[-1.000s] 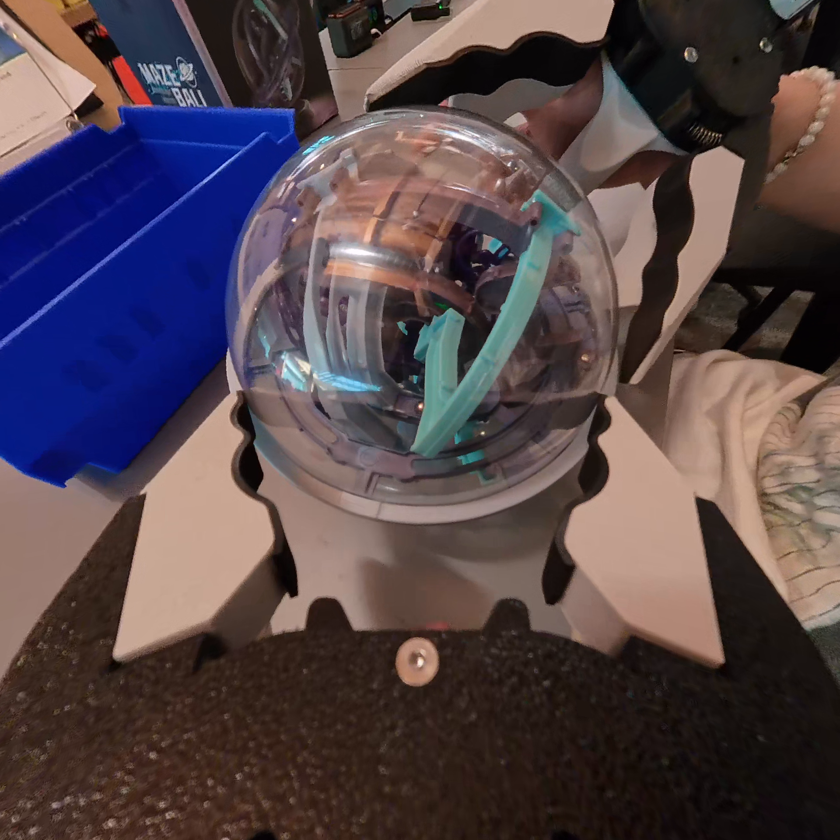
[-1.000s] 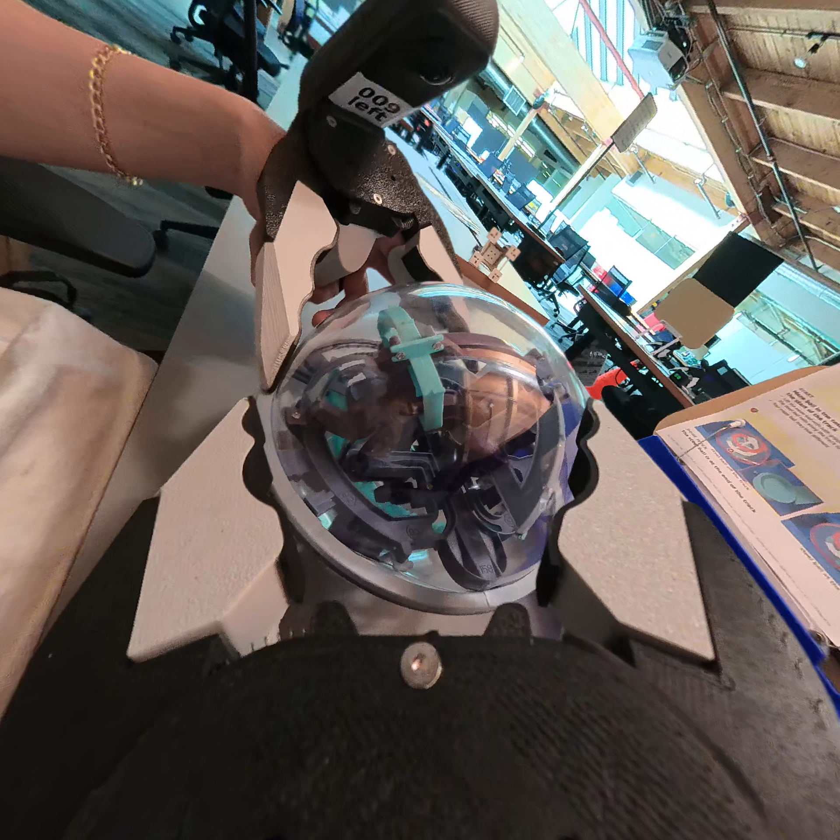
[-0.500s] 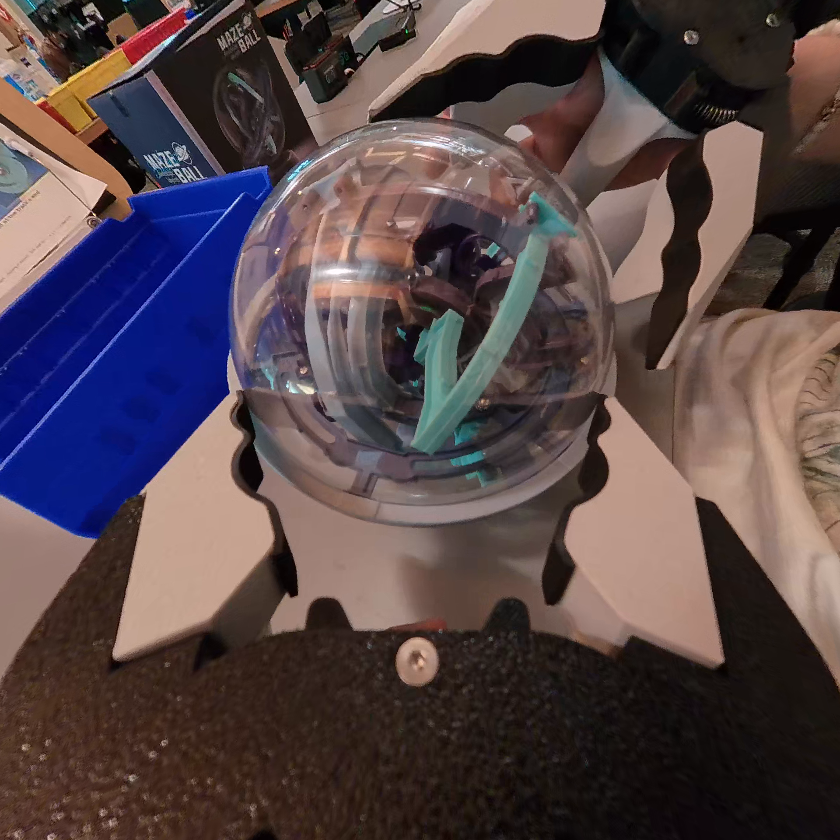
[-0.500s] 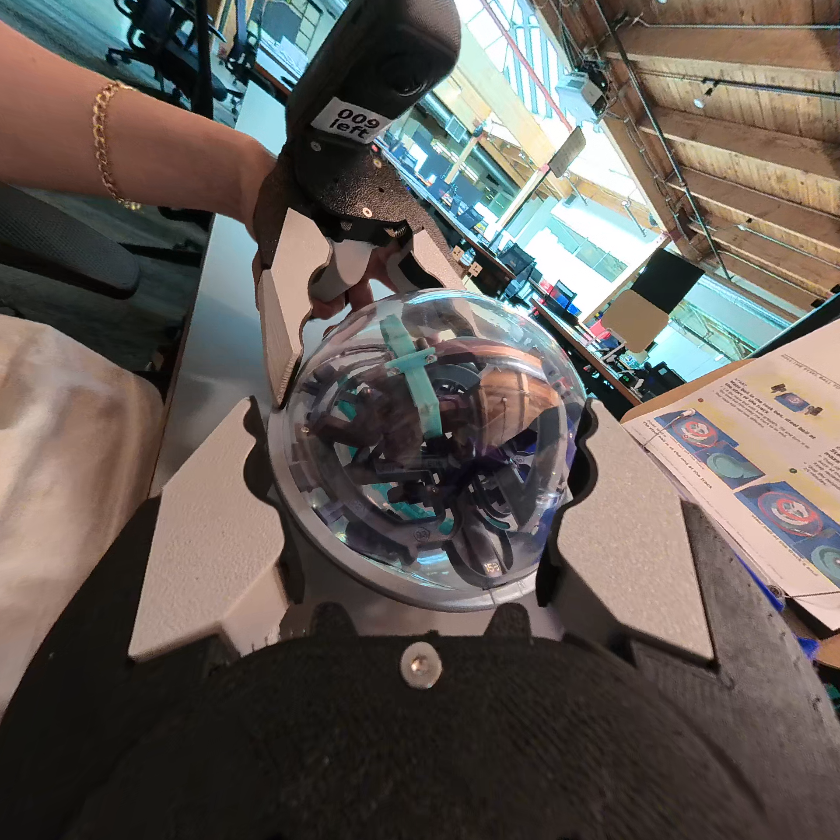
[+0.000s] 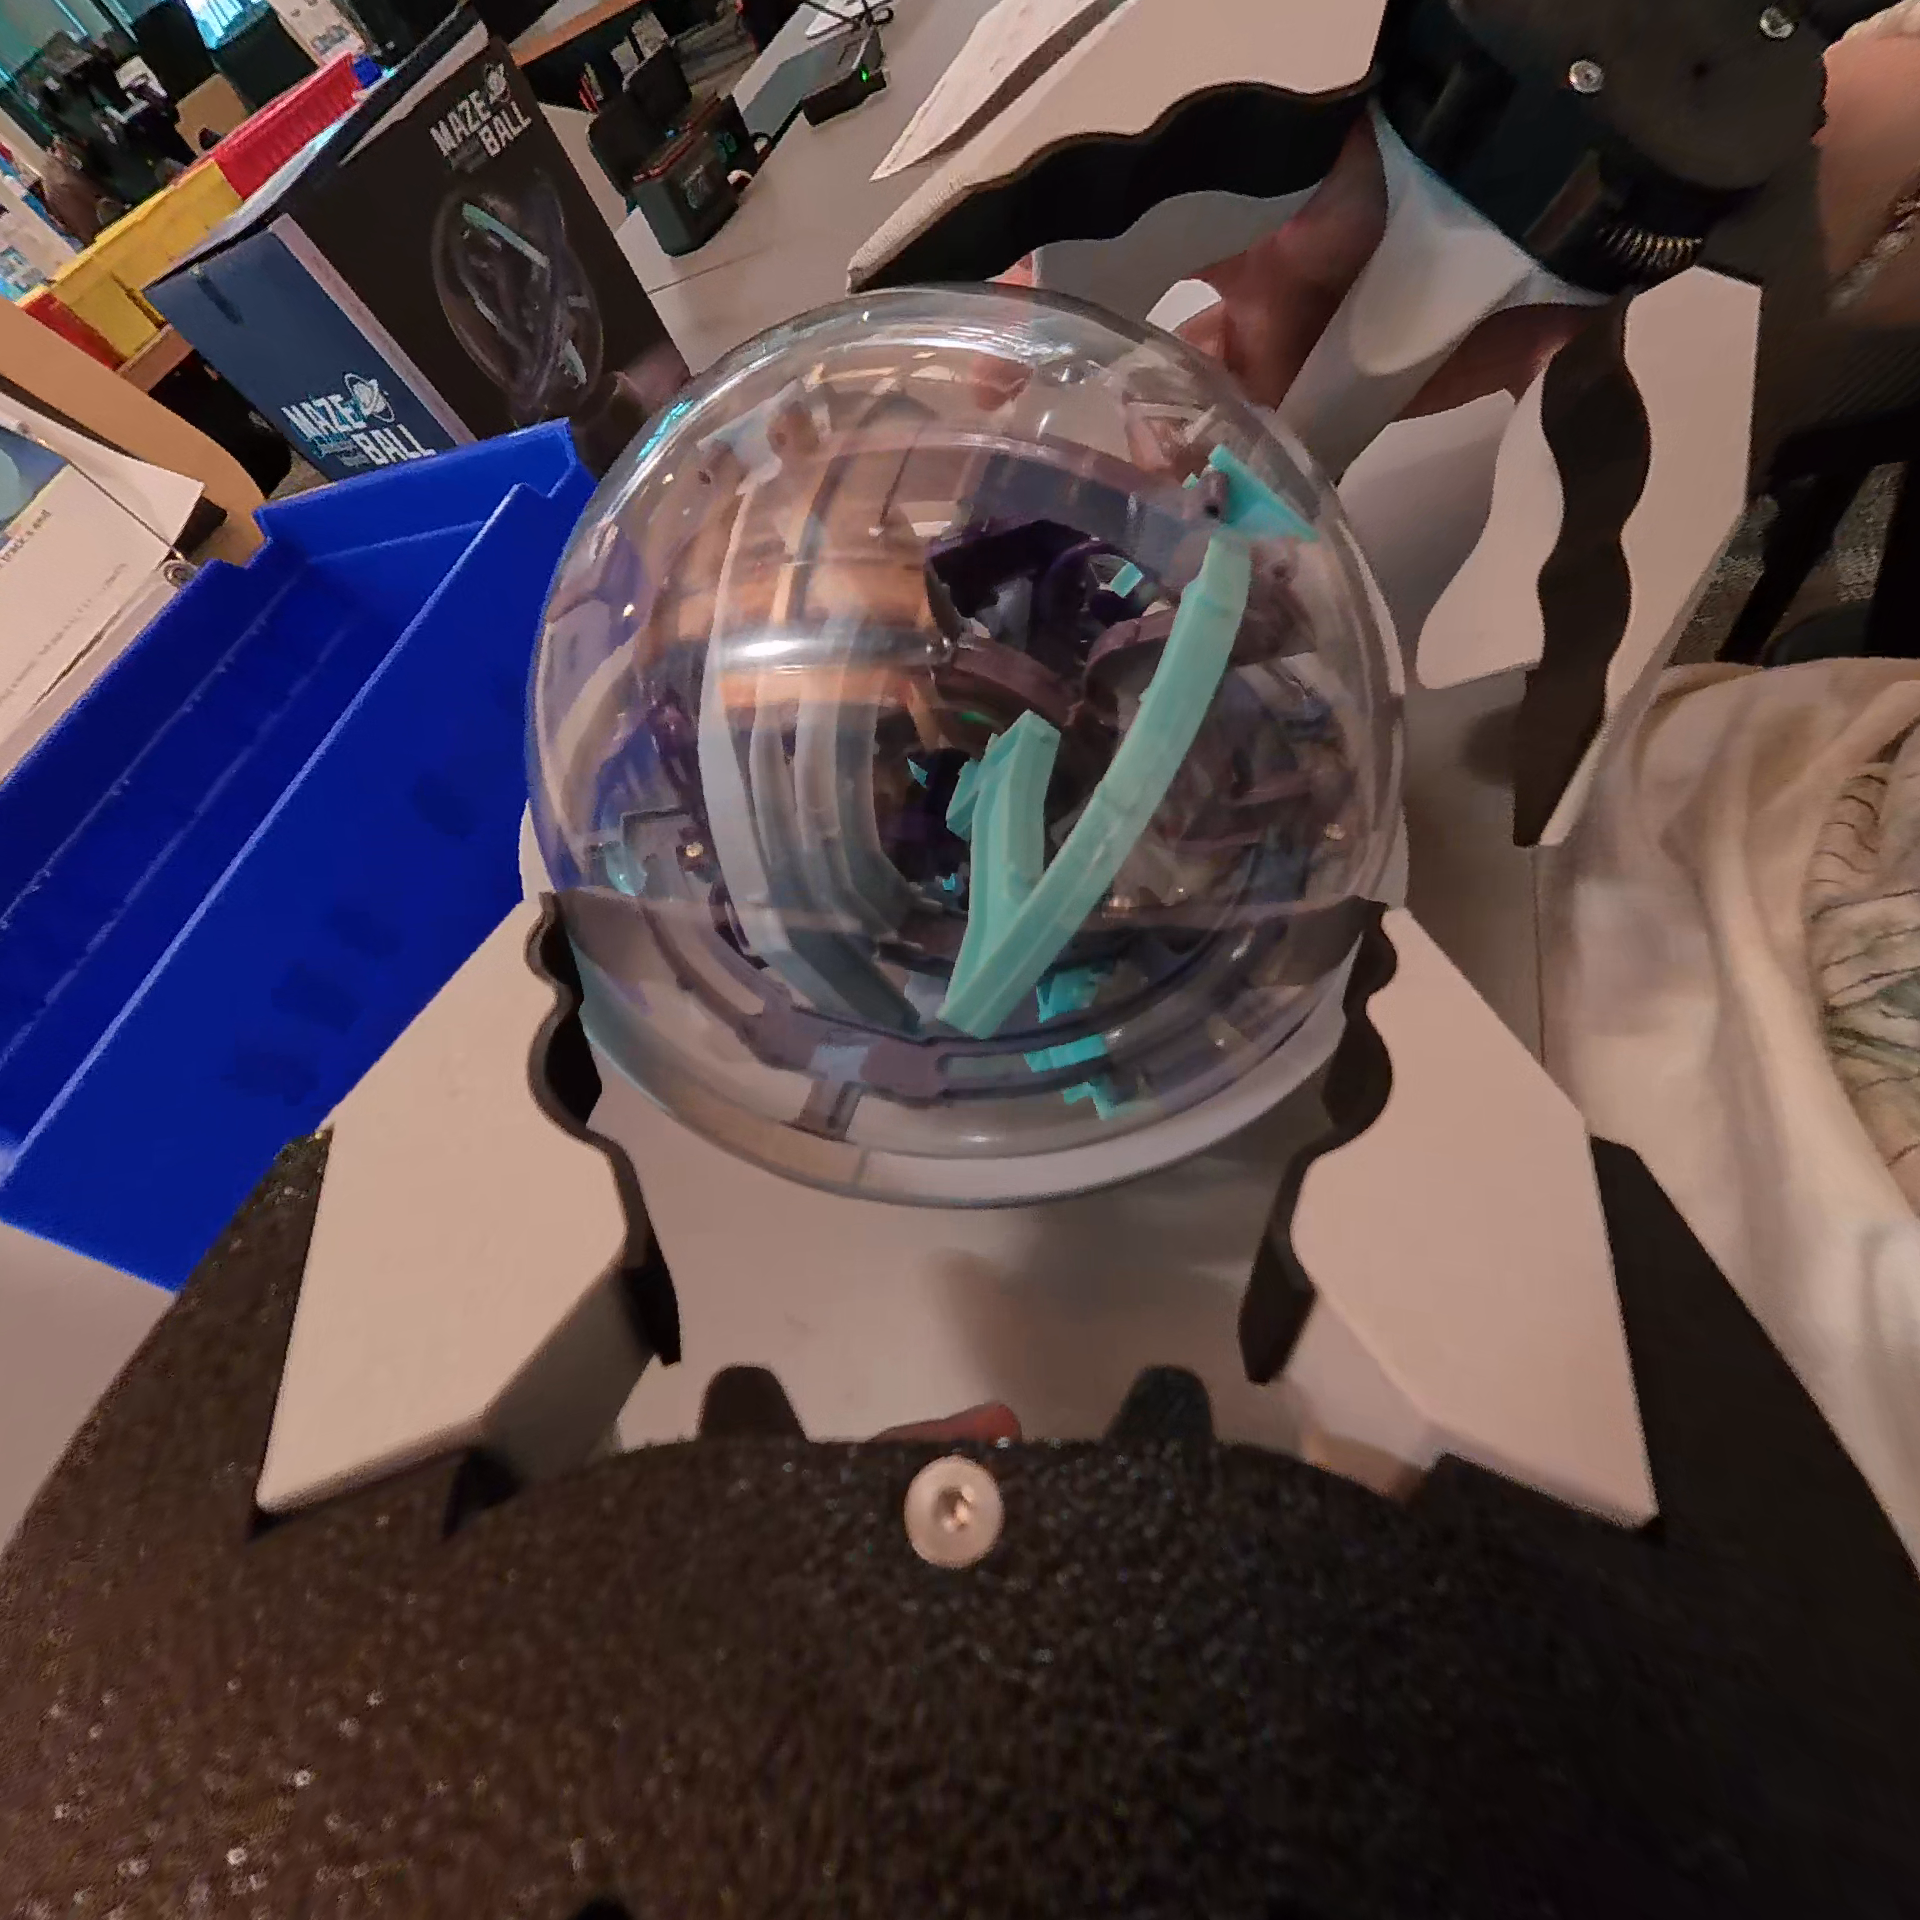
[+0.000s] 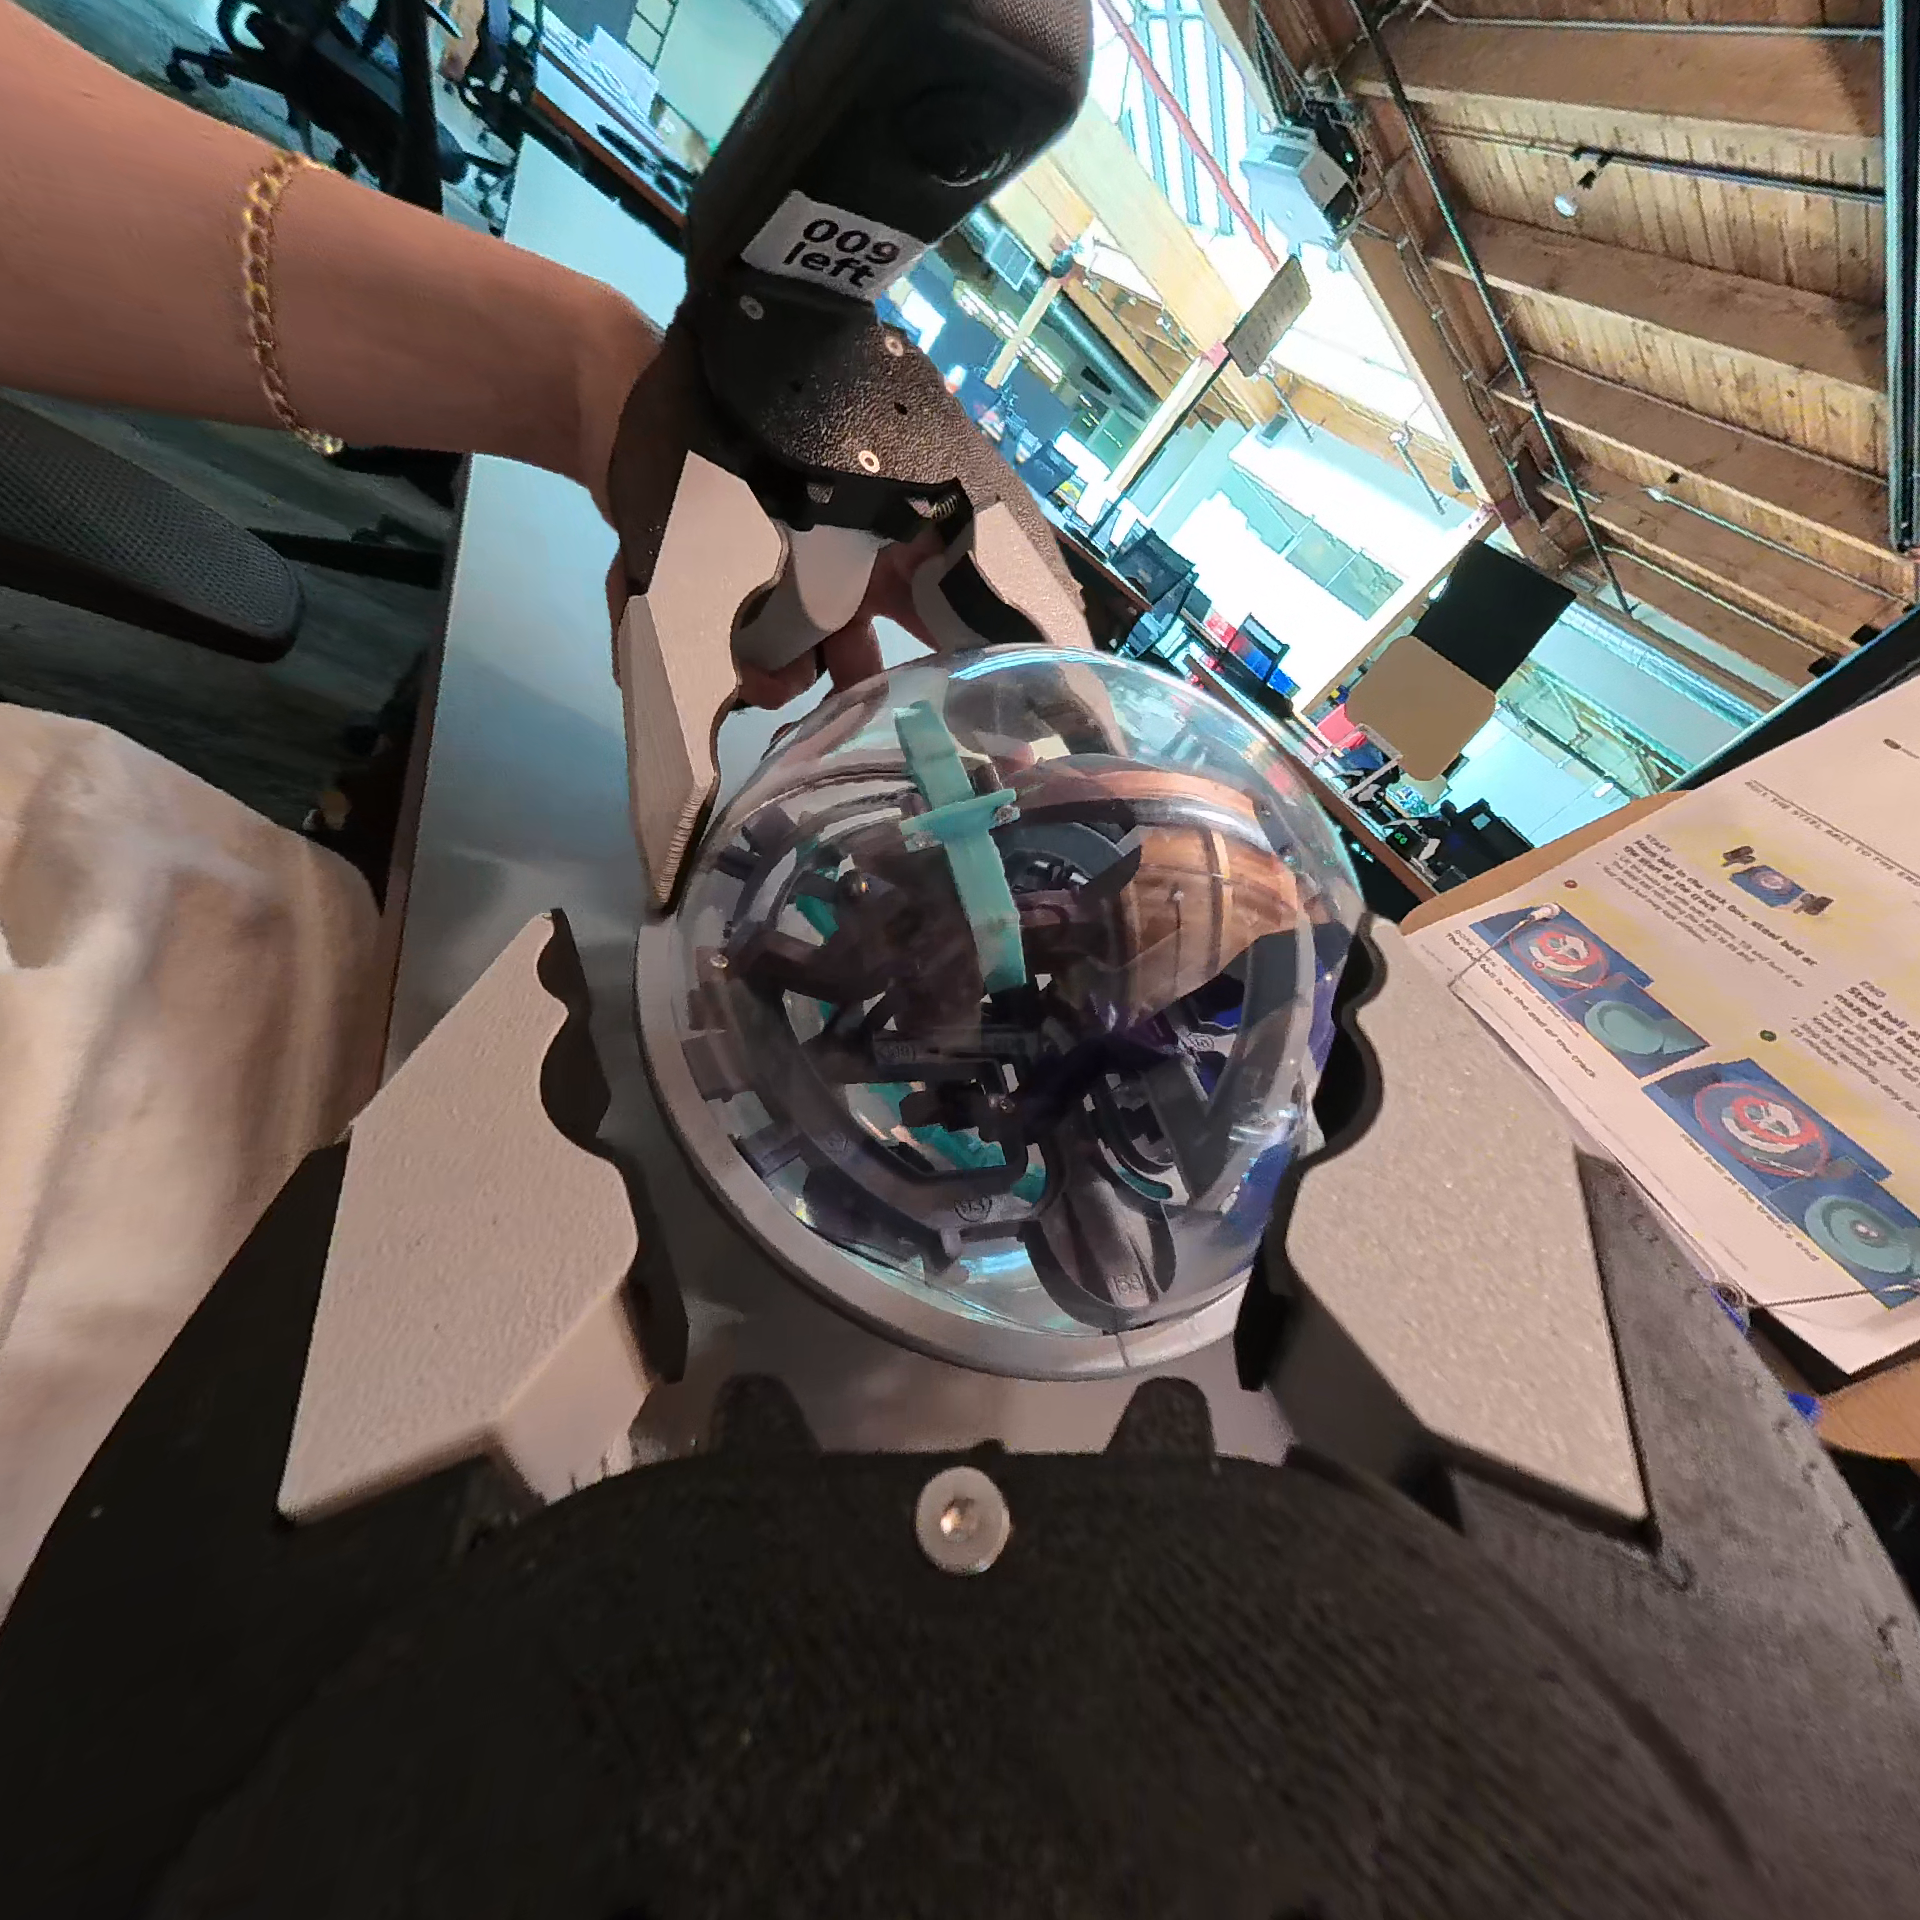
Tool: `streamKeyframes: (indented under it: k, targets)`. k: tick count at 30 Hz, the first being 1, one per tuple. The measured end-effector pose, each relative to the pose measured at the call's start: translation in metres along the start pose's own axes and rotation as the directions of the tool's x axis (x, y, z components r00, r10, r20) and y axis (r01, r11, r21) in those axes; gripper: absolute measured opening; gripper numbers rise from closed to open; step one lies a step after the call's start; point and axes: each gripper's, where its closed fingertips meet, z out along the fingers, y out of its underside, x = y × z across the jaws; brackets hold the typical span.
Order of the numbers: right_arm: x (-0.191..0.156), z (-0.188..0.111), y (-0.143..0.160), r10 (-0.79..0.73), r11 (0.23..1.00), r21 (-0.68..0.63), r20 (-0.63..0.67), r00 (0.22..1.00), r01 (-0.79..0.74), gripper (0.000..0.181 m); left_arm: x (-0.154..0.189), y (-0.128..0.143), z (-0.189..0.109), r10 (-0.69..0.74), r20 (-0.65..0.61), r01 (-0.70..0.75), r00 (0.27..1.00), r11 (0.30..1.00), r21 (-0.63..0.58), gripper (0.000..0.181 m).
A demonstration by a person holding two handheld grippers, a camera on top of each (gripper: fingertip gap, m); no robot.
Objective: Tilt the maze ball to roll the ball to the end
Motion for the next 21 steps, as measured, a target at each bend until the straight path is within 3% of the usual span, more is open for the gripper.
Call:
streamKeyframes:
  k: [7, 21]
  targets:
    - [0.001, -0.006, 0.005, 0.028, 0.999, -0.017, -0.069, 0.997, -0.029, 0.142, 0.001, -0.006, 0.005, 0.03, -0.032, -0.031, 0.999, 0.999, -0.025, 0.14]
    - [0.02, -0.011, 0.029, 0.081, 0.99, -0.107, -0.129, 0.988, -0.095, 0.144, -0.009, -0.015, 0.021, -0.061, -0.166, 0.045, 0.984, 0.994, -0.096, 0.14]
